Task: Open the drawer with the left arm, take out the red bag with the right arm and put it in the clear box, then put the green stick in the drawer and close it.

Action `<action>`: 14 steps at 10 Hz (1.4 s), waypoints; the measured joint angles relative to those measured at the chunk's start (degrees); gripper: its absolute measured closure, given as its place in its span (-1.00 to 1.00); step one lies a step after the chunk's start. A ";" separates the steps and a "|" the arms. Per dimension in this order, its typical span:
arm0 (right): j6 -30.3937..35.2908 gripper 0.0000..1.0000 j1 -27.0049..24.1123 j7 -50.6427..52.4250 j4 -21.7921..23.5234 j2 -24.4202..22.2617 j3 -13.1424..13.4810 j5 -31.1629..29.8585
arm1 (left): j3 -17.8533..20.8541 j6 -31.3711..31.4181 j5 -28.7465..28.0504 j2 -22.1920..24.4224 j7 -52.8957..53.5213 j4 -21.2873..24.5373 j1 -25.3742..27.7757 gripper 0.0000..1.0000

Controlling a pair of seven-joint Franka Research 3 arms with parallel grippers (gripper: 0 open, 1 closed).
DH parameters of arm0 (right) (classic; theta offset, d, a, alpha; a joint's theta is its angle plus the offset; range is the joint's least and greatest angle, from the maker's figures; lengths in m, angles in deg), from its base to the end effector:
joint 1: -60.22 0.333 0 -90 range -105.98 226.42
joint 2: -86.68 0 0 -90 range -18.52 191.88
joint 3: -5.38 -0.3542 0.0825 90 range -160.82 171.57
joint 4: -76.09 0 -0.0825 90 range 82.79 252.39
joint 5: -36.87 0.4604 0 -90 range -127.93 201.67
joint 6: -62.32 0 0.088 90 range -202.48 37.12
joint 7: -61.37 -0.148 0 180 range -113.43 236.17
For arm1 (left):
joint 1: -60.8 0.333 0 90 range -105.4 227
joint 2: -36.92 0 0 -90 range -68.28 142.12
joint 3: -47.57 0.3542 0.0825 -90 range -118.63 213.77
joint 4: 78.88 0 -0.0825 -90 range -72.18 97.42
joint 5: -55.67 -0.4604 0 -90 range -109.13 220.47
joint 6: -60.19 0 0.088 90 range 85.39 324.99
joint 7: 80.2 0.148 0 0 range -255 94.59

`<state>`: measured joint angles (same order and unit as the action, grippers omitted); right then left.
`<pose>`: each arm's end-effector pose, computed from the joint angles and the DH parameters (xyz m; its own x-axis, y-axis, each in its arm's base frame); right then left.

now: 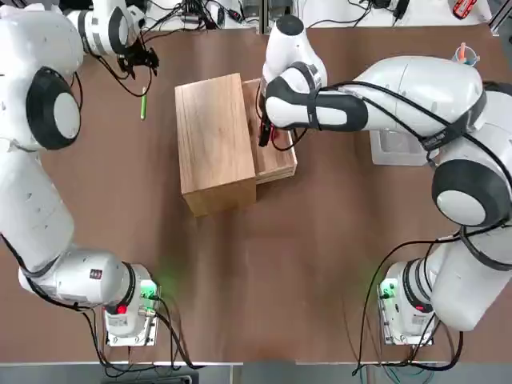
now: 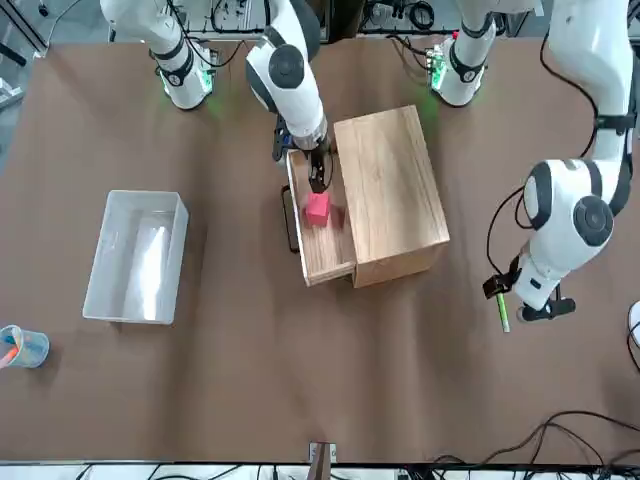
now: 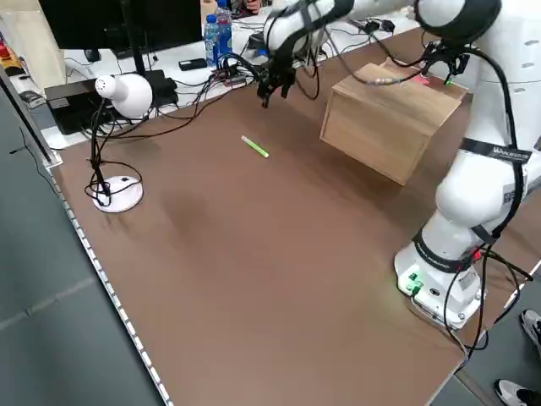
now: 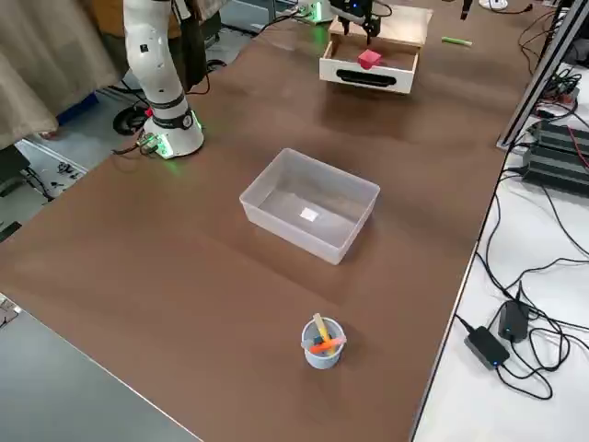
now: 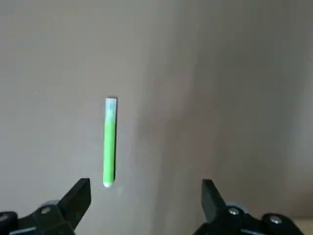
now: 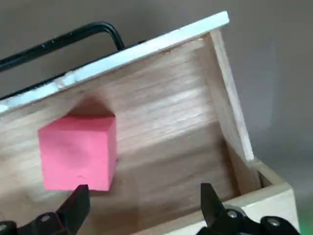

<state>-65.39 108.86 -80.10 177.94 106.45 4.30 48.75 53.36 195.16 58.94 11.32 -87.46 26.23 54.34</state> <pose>0.4670 0.5699 0.3307 -0.1550 -0.9701 -0.1868 -0.9864 0.1415 0.0833 0.7291 -0.0141 0.2395 0.9869 0.1417 0.0765 0.1414 -0.9899 0.0095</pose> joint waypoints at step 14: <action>-3.19 -1.00 -0.23 -0.13 -3.65 5.75 2.74 -2.13 | 2.39 7.81 5.68 -12.07 5.04 -0.75 2.88 0.52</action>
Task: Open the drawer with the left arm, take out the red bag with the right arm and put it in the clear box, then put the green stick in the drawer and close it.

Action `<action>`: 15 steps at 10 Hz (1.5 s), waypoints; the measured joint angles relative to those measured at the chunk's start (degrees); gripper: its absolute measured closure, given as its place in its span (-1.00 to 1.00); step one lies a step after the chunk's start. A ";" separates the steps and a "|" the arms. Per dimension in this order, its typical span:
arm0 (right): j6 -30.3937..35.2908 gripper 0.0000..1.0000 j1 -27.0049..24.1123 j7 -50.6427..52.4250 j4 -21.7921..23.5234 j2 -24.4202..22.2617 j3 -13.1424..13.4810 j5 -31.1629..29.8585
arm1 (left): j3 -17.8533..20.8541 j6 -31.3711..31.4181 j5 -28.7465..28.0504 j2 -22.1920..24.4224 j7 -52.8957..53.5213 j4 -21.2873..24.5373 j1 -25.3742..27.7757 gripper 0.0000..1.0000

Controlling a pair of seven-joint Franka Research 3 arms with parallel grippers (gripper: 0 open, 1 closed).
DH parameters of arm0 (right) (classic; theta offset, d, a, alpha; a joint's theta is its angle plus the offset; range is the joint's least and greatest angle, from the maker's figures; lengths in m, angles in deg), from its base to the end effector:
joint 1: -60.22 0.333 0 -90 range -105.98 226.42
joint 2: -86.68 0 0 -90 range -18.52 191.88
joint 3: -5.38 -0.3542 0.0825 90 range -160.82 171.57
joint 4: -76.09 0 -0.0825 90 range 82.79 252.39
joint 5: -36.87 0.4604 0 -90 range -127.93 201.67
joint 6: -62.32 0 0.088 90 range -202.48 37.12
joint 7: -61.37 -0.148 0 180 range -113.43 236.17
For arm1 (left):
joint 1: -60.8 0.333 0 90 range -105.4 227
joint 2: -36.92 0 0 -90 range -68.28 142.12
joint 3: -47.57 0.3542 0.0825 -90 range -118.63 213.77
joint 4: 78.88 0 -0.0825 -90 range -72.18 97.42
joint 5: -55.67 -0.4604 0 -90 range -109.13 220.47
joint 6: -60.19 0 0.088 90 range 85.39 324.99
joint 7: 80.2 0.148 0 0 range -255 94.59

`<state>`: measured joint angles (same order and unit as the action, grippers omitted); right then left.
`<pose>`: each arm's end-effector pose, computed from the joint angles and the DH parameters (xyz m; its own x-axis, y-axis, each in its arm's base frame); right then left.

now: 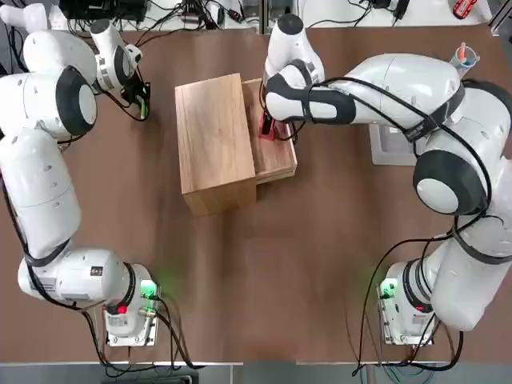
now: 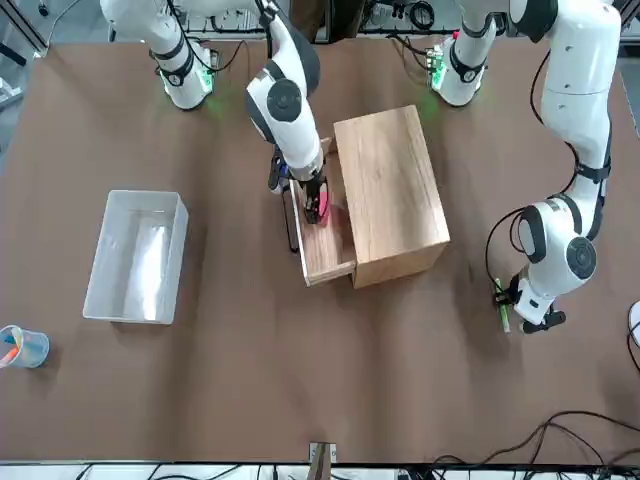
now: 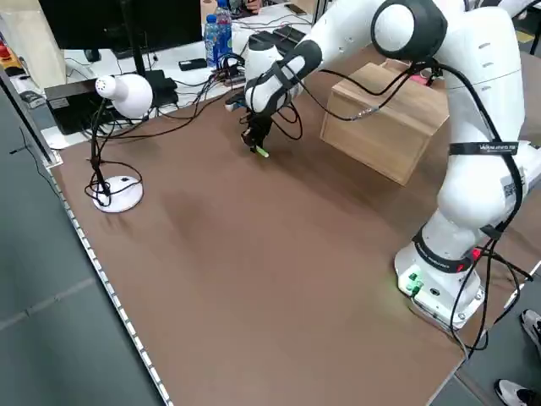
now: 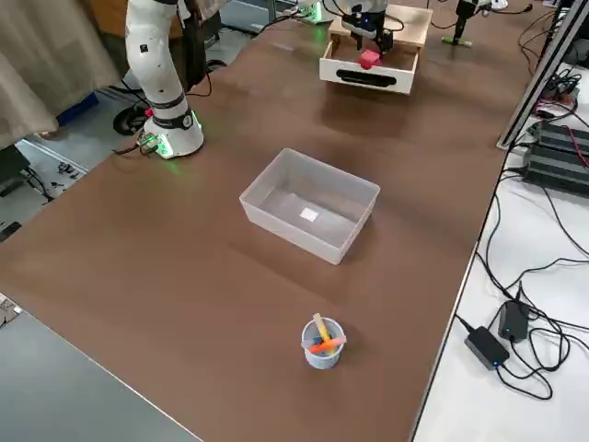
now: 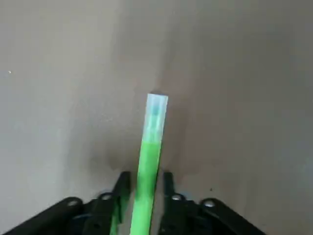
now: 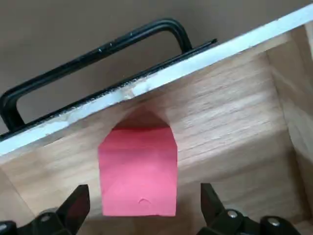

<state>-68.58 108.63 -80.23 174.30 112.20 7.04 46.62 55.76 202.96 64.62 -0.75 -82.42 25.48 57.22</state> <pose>0.5142 0.5624 0.2949 -0.1830 -0.9678 -0.1727 -0.9831 0.1811 0.0271 0.7195 0.0533 0.1082 0.9773 0.2108 0.0222 0.2106 -0.9775 0.0108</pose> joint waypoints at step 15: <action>-3.48 -0.23 1.32 0.44 -0.95 3.52 -0.37 -0.15 | -19.63 -21.39 -4.59 26.49 -21.61 -2.05 -1.00 0.64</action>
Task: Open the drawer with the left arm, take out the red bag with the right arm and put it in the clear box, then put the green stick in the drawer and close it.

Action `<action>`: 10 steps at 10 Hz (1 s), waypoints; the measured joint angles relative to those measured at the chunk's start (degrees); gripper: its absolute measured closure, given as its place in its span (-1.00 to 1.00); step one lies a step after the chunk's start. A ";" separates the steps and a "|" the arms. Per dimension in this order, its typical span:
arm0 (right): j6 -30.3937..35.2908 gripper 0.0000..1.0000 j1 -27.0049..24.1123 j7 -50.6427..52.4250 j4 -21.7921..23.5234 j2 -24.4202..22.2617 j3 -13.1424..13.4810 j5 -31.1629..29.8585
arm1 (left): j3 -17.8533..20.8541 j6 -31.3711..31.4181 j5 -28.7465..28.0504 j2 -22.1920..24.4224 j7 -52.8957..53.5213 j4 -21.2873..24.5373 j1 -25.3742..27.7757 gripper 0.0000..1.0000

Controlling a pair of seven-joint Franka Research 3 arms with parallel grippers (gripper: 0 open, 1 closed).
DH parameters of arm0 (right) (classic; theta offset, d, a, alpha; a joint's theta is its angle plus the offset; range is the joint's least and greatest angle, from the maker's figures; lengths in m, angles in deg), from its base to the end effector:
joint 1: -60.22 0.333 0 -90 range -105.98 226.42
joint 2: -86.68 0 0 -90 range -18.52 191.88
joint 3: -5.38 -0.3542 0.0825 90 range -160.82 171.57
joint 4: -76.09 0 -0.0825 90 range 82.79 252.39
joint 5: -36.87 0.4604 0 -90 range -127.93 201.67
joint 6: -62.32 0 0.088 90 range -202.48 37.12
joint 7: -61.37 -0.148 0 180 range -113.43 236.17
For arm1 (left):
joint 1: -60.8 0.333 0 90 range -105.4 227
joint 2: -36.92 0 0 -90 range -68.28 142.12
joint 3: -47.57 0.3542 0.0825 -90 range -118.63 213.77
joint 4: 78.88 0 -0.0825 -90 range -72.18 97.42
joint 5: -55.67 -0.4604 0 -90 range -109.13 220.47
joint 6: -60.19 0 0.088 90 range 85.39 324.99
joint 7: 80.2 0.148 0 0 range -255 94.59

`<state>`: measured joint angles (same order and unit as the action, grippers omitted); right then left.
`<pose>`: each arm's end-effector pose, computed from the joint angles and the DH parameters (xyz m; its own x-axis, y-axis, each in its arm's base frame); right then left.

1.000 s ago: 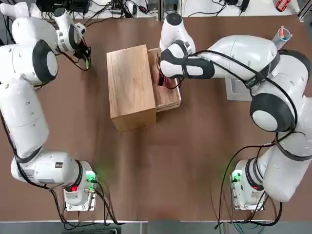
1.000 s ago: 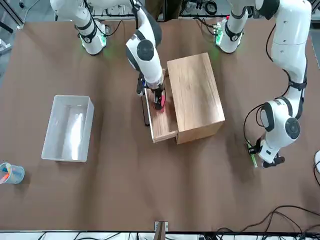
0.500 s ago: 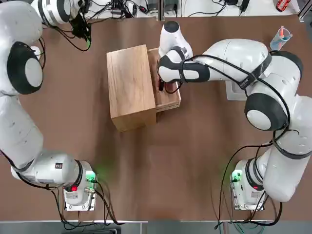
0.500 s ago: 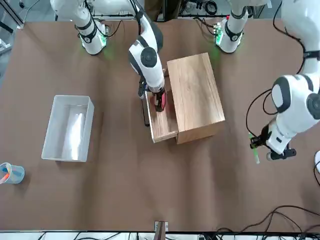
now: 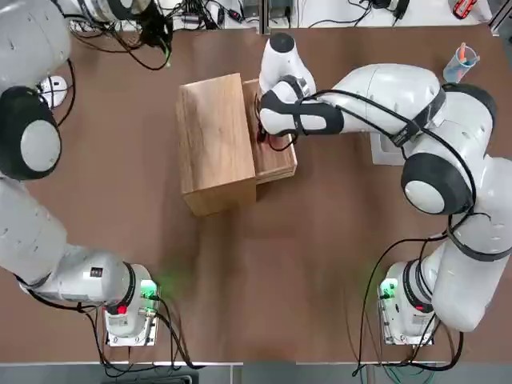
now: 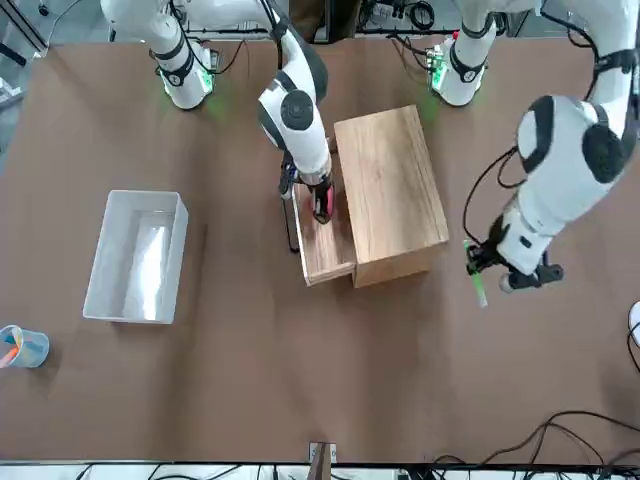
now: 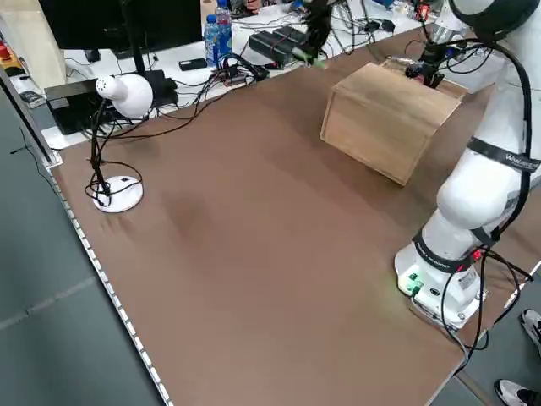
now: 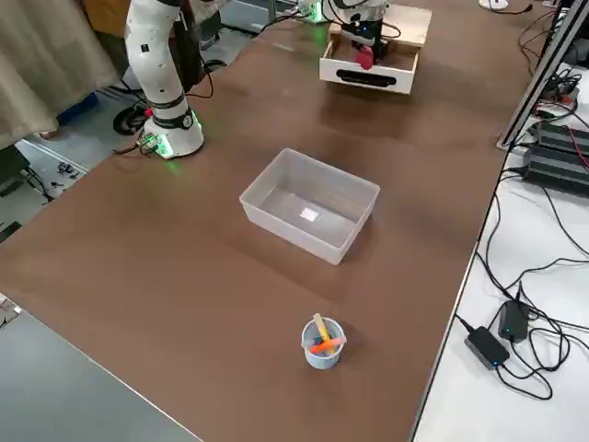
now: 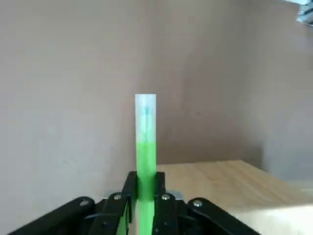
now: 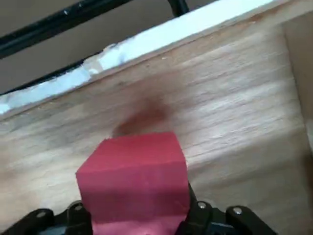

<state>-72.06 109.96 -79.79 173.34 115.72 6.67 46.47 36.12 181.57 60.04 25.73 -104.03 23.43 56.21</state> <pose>0.5057 0.5838 0.2630 -0.1505 -0.9717 -0.1821 -0.9885 0.1508 0.0121 0.6843 -0.1967 0.4251 0.9798 0.1823 0.0823 0.1682 -0.9735 0.1548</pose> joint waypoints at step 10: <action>25.68 -0.23 -19.06 67.62 -3.46 -15.19 1.21 -1.67 | -25.33 -2.94 -6.96 -7.14 -26.11 -7.64 -0.86 0.64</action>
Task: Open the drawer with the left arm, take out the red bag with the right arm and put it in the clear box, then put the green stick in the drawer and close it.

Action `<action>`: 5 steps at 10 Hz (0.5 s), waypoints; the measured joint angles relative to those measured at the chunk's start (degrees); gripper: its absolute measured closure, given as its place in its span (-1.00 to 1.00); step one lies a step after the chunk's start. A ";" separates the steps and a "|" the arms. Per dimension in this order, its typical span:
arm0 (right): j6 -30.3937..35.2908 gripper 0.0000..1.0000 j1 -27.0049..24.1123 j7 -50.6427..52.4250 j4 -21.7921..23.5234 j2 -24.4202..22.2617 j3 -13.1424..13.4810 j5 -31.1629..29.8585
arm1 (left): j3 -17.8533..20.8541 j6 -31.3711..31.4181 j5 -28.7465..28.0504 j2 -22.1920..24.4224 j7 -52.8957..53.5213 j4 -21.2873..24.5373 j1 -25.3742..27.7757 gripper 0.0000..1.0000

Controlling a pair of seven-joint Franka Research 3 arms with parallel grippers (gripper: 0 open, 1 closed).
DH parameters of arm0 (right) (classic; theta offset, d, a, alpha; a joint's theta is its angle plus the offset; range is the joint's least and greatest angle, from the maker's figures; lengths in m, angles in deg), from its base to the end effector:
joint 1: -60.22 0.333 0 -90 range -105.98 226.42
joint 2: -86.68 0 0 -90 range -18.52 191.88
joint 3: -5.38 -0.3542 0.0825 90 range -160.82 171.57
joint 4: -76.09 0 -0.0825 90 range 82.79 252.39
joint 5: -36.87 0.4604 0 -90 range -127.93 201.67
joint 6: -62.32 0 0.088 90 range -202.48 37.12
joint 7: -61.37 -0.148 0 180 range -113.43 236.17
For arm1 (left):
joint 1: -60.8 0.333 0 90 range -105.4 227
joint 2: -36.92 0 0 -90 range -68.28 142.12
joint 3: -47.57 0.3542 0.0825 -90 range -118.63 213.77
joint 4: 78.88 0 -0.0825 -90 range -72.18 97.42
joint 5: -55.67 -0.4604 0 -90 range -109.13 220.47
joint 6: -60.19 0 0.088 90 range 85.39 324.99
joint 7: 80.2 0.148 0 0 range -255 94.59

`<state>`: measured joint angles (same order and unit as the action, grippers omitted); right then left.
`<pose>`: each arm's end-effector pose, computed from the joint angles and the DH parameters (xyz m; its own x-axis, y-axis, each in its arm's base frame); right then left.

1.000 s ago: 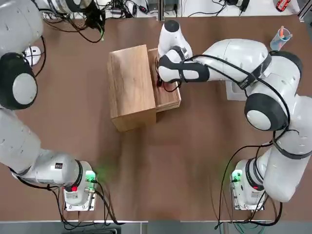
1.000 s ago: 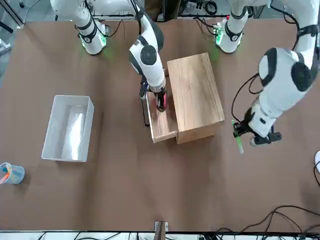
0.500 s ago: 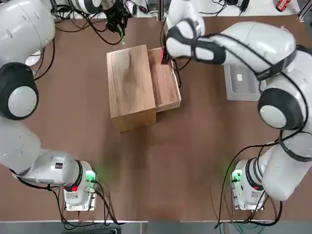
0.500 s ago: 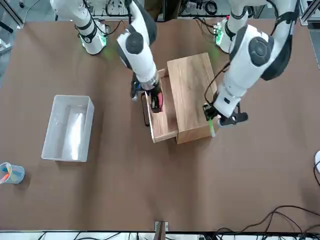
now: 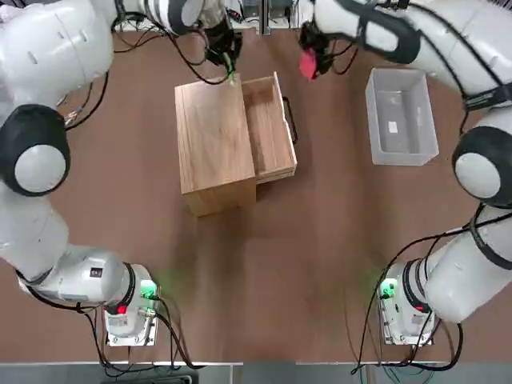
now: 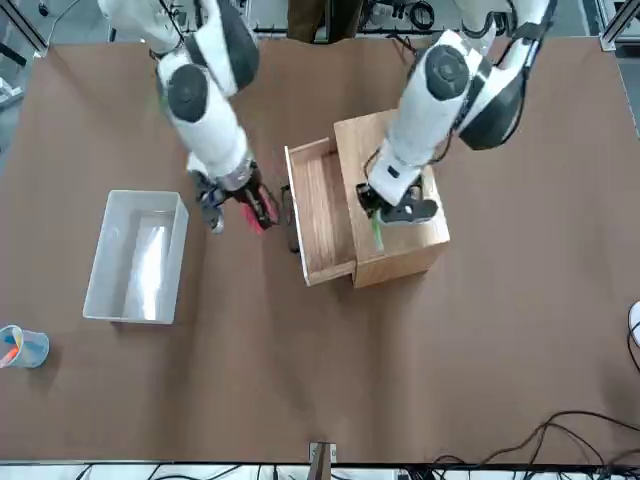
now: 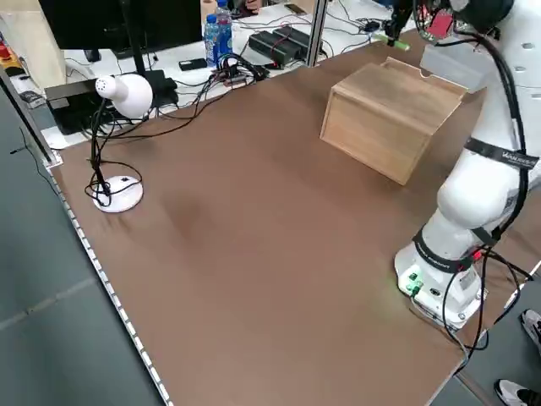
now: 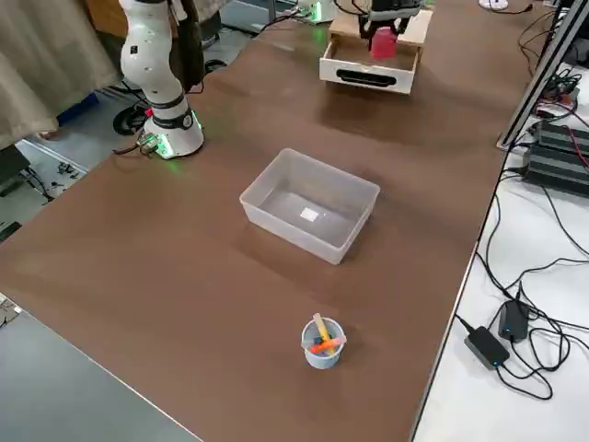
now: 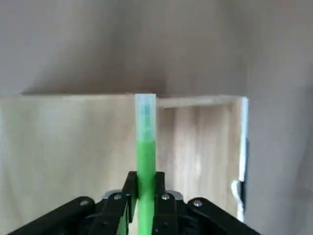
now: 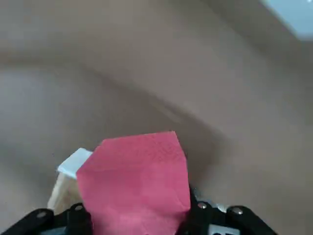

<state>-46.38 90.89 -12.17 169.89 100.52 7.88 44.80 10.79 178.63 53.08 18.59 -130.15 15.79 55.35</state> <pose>0.6260 0.3552 0.4510 0.6700 -0.7339 -0.1116 -0.7414 -0.6692 -0.0499 0.5780 -0.4659 0.4428 0.9880 0.1540 -0.0118 0.1529 -0.9649 0.2133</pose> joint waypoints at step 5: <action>0.94 -0.23 -9.28 33.31 8.59 -4.31 0.11 -5.01 | -2.31 1.18 -14.95 -13.70 -13.07 -6.11 -11.19 0.64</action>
<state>-45.44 81.61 21.14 178.47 96.22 7.99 39.78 8.48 179.81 38.13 4.89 -143.22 9.68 44.16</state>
